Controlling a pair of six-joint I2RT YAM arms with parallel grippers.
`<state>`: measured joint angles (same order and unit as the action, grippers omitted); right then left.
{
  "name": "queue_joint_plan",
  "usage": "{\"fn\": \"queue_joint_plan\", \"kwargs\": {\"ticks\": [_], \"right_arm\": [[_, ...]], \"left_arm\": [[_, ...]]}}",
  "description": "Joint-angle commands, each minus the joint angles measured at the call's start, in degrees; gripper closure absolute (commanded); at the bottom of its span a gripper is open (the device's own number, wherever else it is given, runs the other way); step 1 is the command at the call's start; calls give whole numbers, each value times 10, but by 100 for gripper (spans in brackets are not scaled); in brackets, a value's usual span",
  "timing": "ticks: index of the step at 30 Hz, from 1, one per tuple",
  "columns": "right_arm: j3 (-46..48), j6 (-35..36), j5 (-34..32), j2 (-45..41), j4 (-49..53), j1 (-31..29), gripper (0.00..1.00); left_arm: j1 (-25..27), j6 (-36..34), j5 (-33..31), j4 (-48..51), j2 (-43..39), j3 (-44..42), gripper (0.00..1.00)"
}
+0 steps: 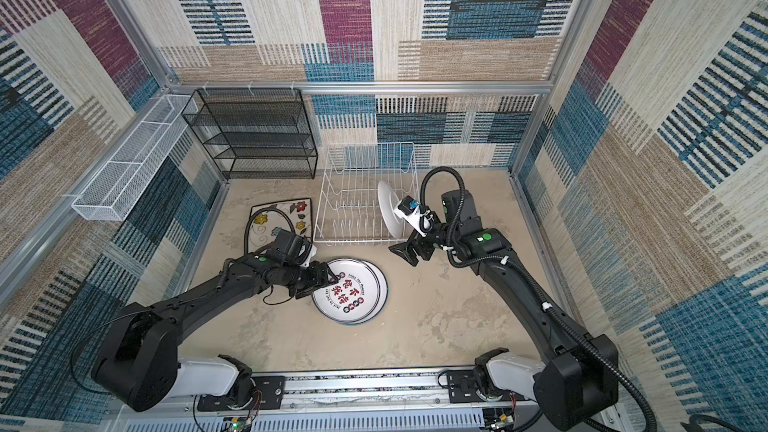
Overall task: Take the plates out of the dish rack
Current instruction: 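Lower the plate flat onto the stack and open the left gripper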
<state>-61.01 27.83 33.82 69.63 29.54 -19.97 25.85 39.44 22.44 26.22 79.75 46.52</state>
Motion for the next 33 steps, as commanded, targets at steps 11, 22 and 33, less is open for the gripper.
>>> {"fn": "queue_joint_plan", "kwargs": {"ticks": [11,22,33], "right_arm": [[5,-8,-11,-1,-22,-2,1],[5,-14,-15,6,-22,-2,1],[15,-18,-18,5,-36,-2,1]], "left_arm": [[3,-37,7,48,35,43,24],[11,-49,-2,75,52,62,23],[15,-59,-45,117,60,84,22]]}}
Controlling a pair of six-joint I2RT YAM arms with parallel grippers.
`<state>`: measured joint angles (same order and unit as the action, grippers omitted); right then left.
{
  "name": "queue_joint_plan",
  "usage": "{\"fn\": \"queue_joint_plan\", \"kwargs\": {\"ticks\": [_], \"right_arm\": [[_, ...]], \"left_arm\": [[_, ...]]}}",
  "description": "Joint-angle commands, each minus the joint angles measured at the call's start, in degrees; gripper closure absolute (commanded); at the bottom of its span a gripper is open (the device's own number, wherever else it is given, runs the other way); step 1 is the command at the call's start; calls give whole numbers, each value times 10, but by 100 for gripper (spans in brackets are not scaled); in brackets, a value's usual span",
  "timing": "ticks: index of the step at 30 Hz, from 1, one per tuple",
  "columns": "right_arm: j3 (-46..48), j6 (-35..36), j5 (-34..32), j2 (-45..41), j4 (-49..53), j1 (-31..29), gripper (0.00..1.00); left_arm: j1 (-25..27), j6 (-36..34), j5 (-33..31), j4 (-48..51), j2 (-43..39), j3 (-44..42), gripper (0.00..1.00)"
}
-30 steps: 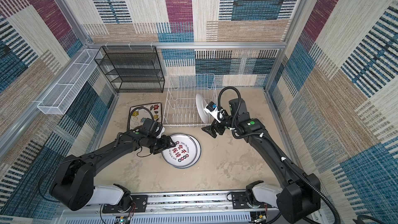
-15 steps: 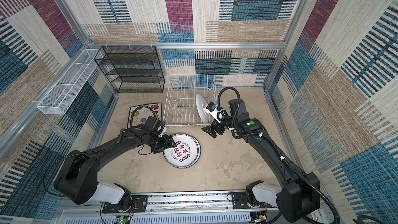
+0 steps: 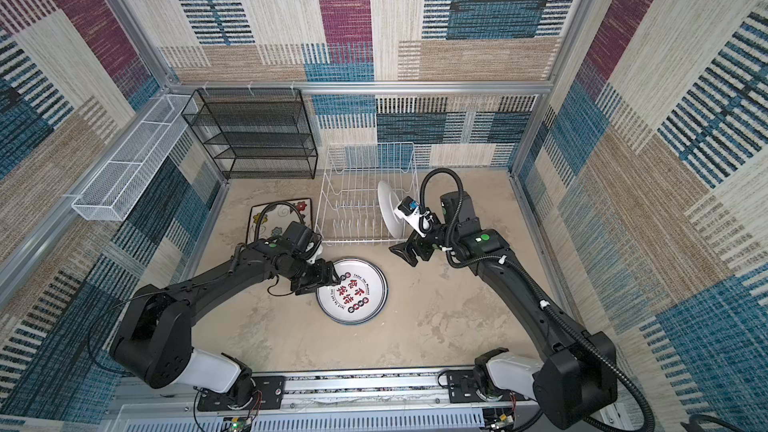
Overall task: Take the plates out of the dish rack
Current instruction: 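Lower the plate flat onto the stack and open the left gripper, then raise the left gripper and move it back to the rack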
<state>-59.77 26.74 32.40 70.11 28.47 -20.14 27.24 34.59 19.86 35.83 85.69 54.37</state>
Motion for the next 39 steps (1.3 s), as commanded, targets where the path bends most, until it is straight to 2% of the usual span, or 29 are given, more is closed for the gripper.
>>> {"fn": "queue_joint_plan", "kwargs": {"ticks": [1,9,17,24,31,39], "right_arm": [[3,-9,-4,2,-27,0,1],[0,-13,-11,1,-25,0,1],[6,-16,-23,-3,-39,0,1],[23,-49,-102,-19,-97,0,1],[43,-99,-180,-39,-159,0,1],[57,-209,-283,-57,-218,0,1]], "left_arm": [[1,-11,-25,23,1,7,22],[9,-28,-38,70,16,53,22],[10,-35,-78,120,-21,106,22],[10,-75,-126,121,-71,172,23],[11,-124,-156,108,-56,287,23],[18,-145,-175,-5,-14,341,23]]}}
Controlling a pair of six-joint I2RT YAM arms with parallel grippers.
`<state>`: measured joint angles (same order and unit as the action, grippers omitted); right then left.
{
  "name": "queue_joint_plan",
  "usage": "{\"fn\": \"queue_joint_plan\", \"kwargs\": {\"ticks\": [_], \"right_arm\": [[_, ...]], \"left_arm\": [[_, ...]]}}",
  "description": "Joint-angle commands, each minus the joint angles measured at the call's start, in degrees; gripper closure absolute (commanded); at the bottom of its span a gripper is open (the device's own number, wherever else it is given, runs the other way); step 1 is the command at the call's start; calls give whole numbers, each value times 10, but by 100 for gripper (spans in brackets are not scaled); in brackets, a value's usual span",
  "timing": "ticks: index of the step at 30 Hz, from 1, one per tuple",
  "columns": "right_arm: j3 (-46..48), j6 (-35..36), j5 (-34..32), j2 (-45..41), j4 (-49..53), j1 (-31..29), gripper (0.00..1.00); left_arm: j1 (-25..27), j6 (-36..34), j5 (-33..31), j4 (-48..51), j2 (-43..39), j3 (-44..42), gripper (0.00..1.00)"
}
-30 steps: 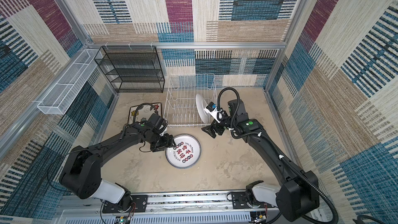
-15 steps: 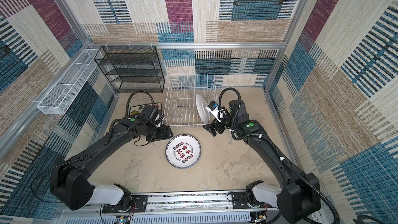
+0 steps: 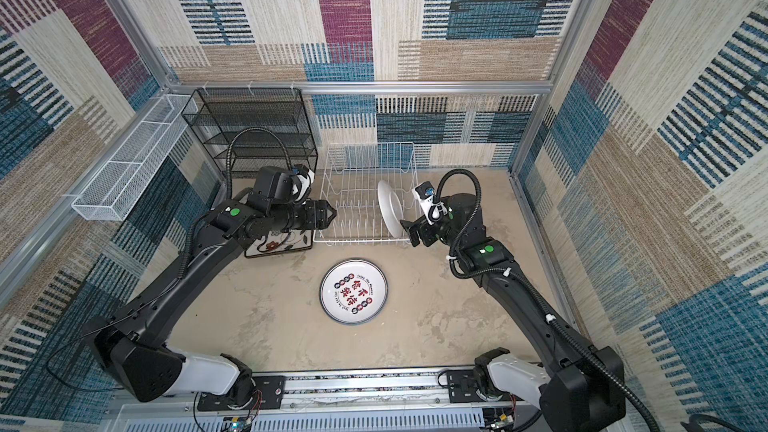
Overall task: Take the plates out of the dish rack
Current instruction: 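Raise the left gripper and move it back to the rack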
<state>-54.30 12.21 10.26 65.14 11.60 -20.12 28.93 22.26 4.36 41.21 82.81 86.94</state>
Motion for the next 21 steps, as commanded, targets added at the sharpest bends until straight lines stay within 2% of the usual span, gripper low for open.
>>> {"fn": "queue_joint_plan", "kwargs": {"ticks": [1,9,16,21], "right_arm": [[4,-78,-74,-9,-52,0,1],[-6,-158,-107,-8,-43,0,1],[-14,-182,-112,-14,-34,0,1],[-10,-180,-109,-18,-27,1,1]], "left_arm": [[1,-22,-20,-63,26,27,23],[22,-42,29,-83,147,140,24],[44,-24,92,-66,255,220,25],[68,-29,75,-29,322,273,26]]}}
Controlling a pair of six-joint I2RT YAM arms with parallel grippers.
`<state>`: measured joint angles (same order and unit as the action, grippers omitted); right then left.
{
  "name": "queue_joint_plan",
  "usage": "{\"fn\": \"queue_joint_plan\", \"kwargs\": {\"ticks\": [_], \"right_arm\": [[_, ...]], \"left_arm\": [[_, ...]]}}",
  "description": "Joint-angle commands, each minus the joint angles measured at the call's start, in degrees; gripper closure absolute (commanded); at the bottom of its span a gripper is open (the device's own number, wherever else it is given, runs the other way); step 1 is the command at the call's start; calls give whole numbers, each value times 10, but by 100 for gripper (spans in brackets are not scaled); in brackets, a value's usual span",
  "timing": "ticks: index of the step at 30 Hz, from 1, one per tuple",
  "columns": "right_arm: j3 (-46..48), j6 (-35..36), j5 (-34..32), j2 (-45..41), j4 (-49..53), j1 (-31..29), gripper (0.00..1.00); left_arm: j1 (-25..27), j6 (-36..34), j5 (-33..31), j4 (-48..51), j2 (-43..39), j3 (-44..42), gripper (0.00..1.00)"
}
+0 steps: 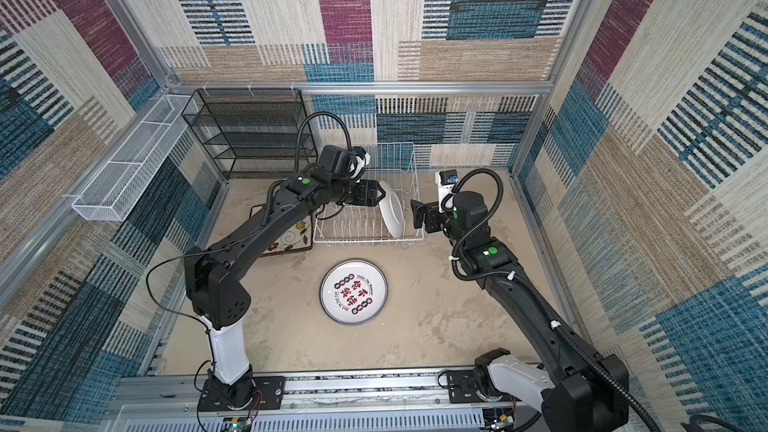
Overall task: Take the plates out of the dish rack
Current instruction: 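Raise the left gripper and move it back to the rack, then lower the left gripper onto the top rim of a white plate in the rack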
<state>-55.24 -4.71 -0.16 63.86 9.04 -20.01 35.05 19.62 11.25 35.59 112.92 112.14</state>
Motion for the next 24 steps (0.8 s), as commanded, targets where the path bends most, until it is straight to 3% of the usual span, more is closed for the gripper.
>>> {"fn": "queue_joint_plan", "kwargs": {"ticks": [1,9,24], "right_arm": [[1,-10,-5,-7,-2,-1,1],[4,-6,-2,-14,-6,0,1],[9,-8,4,-23,-7,-1,1]], "left_arm": [[9,1,6,33,31,31,26],[15,41,0,55,95,65,31],[15,100,22,36,136,78,65]]}}
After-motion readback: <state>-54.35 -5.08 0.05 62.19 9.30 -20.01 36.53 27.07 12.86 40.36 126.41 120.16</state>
